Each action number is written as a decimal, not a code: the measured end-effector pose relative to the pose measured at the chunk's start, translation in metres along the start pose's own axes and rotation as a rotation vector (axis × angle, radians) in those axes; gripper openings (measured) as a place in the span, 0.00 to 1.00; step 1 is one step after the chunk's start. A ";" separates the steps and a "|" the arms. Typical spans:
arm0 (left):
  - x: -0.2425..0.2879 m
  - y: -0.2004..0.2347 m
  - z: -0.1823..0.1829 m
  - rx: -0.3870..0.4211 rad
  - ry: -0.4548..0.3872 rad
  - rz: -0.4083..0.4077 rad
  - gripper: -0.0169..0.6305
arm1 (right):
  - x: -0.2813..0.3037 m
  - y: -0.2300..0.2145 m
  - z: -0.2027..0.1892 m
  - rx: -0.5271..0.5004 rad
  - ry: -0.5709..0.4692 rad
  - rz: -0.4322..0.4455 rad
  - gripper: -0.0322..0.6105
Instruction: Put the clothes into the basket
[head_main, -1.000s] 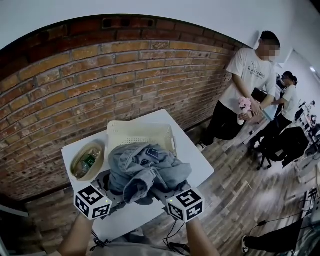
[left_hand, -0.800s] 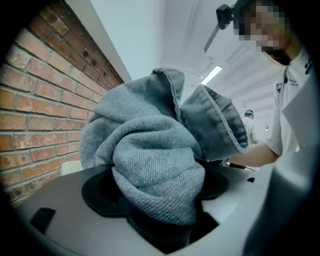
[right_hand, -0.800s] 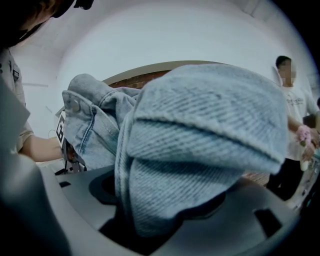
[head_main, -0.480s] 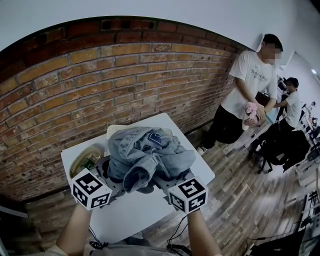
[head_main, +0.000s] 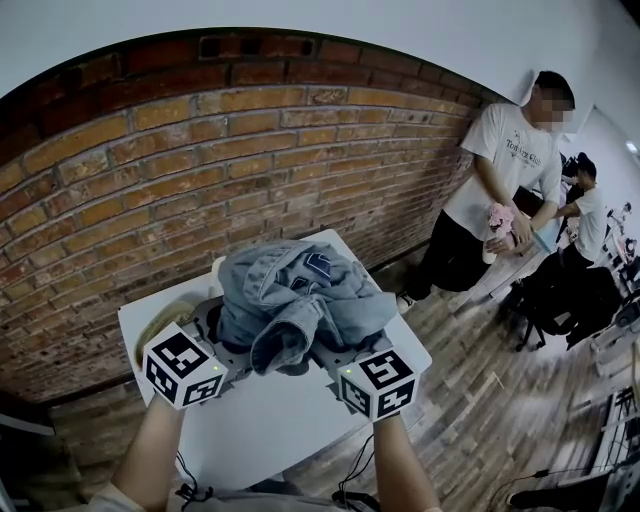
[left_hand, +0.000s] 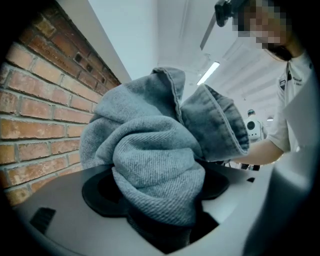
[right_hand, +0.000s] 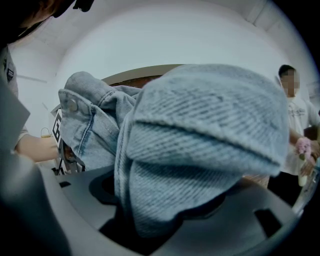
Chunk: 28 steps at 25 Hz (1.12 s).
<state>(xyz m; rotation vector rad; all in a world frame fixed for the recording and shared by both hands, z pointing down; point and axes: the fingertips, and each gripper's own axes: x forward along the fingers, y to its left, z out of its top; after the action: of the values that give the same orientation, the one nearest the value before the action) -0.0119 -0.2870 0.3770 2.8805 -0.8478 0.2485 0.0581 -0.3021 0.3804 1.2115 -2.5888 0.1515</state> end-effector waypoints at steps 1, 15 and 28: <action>0.005 0.006 0.001 0.001 0.001 0.000 0.61 | 0.005 -0.006 0.001 0.002 -0.001 -0.003 0.53; 0.039 0.059 -0.025 -0.043 0.038 0.024 0.61 | 0.061 -0.039 -0.022 0.029 0.032 -0.016 0.52; 0.062 0.089 -0.060 -0.104 0.118 0.049 0.61 | 0.097 -0.057 -0.057 0.106 0.105 -0.021 0.52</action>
<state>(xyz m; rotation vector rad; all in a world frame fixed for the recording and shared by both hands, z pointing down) -0.0164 -0.3839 0.4548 2.7215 -0.8836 0.3639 0.0547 -0.3981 0.4621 1.2314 -2.5047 0.3421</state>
